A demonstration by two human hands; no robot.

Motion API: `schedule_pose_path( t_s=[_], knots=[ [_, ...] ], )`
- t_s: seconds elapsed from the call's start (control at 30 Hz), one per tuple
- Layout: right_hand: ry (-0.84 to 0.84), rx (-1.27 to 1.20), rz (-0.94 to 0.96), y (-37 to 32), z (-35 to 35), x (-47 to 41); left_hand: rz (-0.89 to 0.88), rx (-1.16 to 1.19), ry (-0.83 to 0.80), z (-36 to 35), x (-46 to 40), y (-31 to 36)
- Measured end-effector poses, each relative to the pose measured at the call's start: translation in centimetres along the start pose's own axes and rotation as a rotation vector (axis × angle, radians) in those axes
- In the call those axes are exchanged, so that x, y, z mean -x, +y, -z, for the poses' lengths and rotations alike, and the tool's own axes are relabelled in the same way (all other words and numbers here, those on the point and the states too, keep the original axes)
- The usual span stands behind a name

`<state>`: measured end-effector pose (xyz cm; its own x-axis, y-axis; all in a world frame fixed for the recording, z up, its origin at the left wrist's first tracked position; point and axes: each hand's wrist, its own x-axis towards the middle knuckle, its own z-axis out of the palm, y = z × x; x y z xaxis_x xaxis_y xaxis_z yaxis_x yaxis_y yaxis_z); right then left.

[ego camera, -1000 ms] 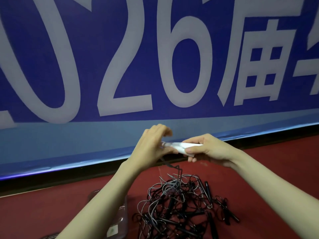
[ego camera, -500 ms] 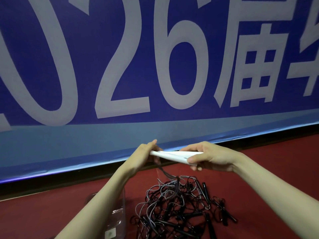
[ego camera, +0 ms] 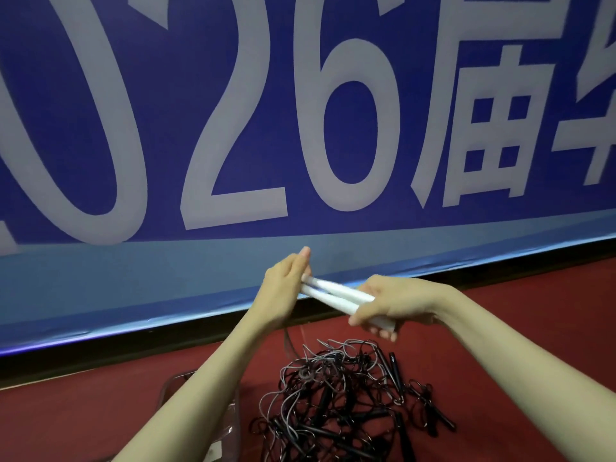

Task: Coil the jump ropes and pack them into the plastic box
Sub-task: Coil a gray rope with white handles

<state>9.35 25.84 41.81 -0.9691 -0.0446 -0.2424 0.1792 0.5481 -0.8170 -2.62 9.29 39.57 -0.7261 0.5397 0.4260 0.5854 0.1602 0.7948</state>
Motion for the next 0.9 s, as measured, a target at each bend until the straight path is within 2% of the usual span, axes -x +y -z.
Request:
schedule_pose_path(
  t_s=[0.07, 0.13, 0.23, 0.33, 0.47, 0.67, 0.8, 0.9],
  knots=[
    [0.054, -0.121, 0.068, 0.3, 0.8, 0.1, 0.043, 0.257, -0.022, 1.0, -0.3, -0.4],
    [0.087, -0.213, 0.096, 0.6, 1.2, 0.3, 0.014, 0.299, -0.087, 1.9, -0.7, -1.0],
    [0.140, -0.383, 0.146, 0.5, 1.1, 0.4, -0.026, 0.242, -0.186, 1.6, -1.1, -1.9],
    [0.289, -0.595, 0.219, -0.4, 2.3, 1.0, 0.035, 0.179, -0.237, 0.1, -0.7, -4.3],
    [0.376, -0.649, 0.243, -0.4, 2.5, 1.3, 0.129, 0.182, -0.199, -1.7, -0.5, -7.3],
    [0.468, -0.822, 0.349, -1.7, 2.7, 1.7, 0.262, -0.128, -0.294, -4.1, 0.7, -11.8],
    [0.492, -0.902, 0.400, -2.1, 3.4, 2.1, 0.393, -0.063, -0.300, -3.6, 1.7, -15.2],
    [0.504, -0.896, 0.389, -1.4, 3.4, 1.6, 0.519, -0.028, -0.222, -3.0, 2.6, -17.4]
  ],
)
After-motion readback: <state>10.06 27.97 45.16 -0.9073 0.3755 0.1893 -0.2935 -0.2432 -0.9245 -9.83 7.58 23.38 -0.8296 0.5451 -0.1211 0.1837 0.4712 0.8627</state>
